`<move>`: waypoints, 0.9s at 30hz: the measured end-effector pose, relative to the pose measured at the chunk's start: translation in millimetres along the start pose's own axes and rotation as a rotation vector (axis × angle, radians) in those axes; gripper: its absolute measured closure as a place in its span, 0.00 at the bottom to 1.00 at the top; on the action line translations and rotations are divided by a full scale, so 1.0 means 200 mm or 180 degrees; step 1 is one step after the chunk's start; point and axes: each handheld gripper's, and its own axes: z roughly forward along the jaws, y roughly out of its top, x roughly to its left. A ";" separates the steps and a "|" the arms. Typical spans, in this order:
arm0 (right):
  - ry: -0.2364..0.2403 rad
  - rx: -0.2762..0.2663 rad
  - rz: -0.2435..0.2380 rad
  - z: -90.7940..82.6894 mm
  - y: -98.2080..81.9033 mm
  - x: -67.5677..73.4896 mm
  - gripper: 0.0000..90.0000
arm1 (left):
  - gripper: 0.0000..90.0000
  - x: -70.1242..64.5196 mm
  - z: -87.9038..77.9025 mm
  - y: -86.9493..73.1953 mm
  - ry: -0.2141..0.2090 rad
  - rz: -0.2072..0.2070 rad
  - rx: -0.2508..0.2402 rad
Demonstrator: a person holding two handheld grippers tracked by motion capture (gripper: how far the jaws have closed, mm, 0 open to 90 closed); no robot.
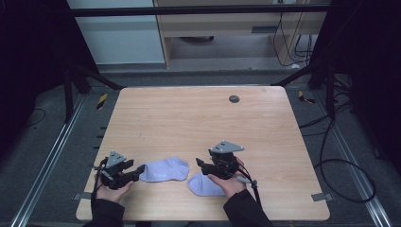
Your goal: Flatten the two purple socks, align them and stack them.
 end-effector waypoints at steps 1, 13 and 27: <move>0.0004 0.0013 -0.0013 0.02 0.00 0.01 0.45 | 0.50 0.01 0.00 -0.01 0.0012 -0.0010 0.0010; 0.0046 0.0163 -0.0055 0.20 0.03 0.11 0.55 | 0.60 0.05 0.04 -0.03 0.0133 -0.0008 0.0133; -0.0081 0.0508 -0.0142 0.40 -0.03 0.15 0.63 | 0.73 0.06 0.11 -0.05 0.0135 0.0017 0.0337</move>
